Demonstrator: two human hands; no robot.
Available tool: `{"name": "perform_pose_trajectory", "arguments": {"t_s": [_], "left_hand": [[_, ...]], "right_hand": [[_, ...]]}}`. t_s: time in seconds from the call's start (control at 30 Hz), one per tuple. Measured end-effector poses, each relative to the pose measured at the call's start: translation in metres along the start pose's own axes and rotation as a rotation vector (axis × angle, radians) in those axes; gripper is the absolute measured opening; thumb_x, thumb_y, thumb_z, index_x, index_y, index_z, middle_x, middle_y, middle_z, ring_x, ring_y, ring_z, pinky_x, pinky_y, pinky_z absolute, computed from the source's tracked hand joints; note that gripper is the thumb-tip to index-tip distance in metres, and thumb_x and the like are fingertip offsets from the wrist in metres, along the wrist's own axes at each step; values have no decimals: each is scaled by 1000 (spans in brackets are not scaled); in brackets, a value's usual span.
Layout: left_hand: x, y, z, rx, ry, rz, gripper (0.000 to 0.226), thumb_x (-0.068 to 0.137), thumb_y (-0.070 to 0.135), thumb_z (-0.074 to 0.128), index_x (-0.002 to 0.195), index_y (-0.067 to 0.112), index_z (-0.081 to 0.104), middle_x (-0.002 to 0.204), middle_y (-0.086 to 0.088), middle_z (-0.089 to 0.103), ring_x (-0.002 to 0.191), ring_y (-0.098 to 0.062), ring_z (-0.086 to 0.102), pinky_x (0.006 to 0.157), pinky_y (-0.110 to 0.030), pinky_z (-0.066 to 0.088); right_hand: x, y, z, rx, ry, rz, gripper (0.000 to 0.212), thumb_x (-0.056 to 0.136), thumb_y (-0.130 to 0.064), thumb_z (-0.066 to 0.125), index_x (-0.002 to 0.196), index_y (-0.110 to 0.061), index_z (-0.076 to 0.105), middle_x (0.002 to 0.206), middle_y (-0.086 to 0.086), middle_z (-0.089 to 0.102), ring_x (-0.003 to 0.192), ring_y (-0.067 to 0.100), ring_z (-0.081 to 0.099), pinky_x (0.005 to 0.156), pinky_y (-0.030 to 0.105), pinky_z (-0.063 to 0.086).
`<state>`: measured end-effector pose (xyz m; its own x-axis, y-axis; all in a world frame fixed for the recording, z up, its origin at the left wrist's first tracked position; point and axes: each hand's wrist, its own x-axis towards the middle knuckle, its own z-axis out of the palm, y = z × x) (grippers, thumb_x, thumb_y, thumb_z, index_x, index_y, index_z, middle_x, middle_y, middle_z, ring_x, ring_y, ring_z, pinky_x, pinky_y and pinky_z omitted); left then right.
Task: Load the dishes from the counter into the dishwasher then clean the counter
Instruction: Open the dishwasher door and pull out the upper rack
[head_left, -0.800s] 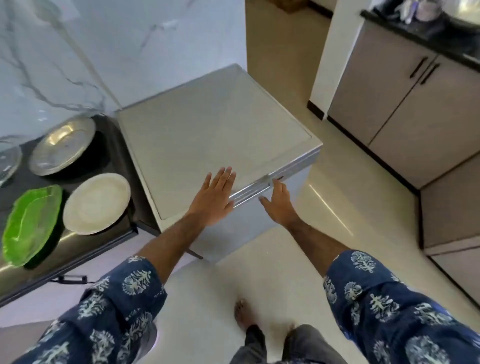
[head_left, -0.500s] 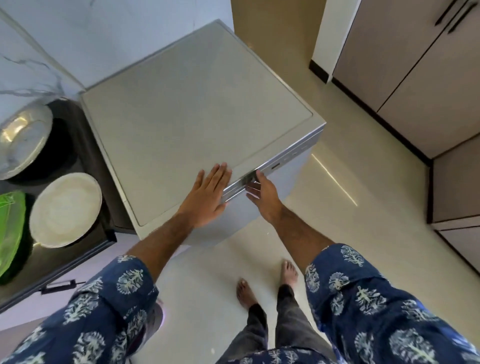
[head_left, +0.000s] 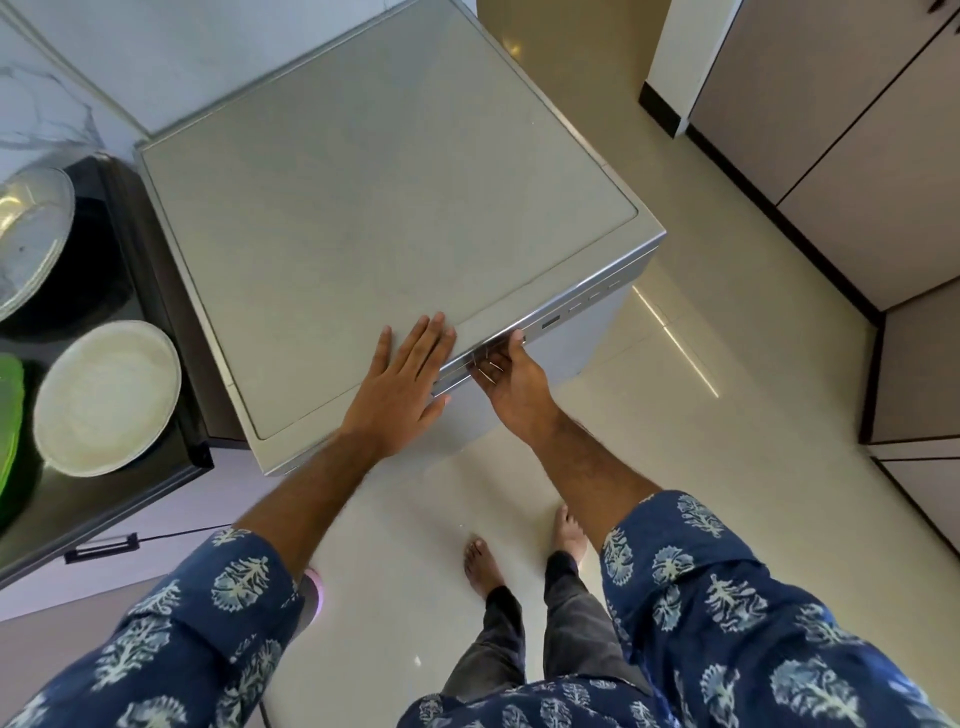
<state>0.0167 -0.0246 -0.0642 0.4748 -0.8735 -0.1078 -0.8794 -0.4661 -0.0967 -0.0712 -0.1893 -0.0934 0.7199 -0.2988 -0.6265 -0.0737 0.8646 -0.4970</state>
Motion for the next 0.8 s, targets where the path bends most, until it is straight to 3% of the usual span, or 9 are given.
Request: {"name": "perform_pose_trajectory", "arguments": {"t_s": [0.17, 0.33, 0.43, 0.6, 0.7, 0.8], "left_hand": [[-9, -3, 2, -9, -7, 43, 86, 96, 41, 53, 159, 10, 3, 167, -10, 0, 154, -26, 4, 123, -50, 17], [-8, -7, 1, -34, -46, 87, 91, 94, 40, 56, 159, 9, 0, 167, -11, -4, 154, -26, -1, 124, -49, 13], [-8, -11, 0, -77, -68, 114, 91, 95, 41, 56, 159, 9, -1, 167, -10, -6, 154, -26, -5, 124, -49, 11], [-6, -15, -2, -188, -121, 124, 81, 99, 53, 31, 158, 15, -8, 166, -4, -15, 153, -19, -14, 125, -49, 3], [-7, -14, -3, -208, -117, 123, 81, 99, 57, 27, 158, 15, -9, 166, -2, -16, 152, -17, -16, 124, -46, -1], [-10, -8, -2, -127, -72, 85, 82, 101, 55, 31, 158, 10, -7, 166, -7, -13, 153, -21, -13, 124, -50, 5]], "right_hand": [[2, 6, 2, 44, 17, -37, 40, 104, -38, 41, 110, -4, 63, 101, 13, 69, 107, 29, 64, 108, 45, 46], [7, 26, 18, 216, 94, -51, 57, 97, -51, 51, 129, -4, 57, 112, 12, 66, 119, 33, 61, 103, 50, 49], [10, 31, 18, 271, 43, -58, 59, 94, -56, 54, 125, -5, 61, 108, 12, 66, 113, 31, 63, 105, 50, 48], [3, 30, 23, 186, 73, -69, 45, 96, -48, 55, 113, -7, 60, 96, 7, 66, 98, 25, 63, 100, 44, 51], [-12, 42, 0, 134, 89, -133, 30, 99, -30, 58, 120, -9, 59, 112, 8, 70, 105, 26, 67, 90, 42, 55], [-43, 58, -50, 100, 131, -170, 40, 97, -22, 61, 132, -5, 53, 126, 12, 66, 117, 29, 64, 93, 43, 55]]}}
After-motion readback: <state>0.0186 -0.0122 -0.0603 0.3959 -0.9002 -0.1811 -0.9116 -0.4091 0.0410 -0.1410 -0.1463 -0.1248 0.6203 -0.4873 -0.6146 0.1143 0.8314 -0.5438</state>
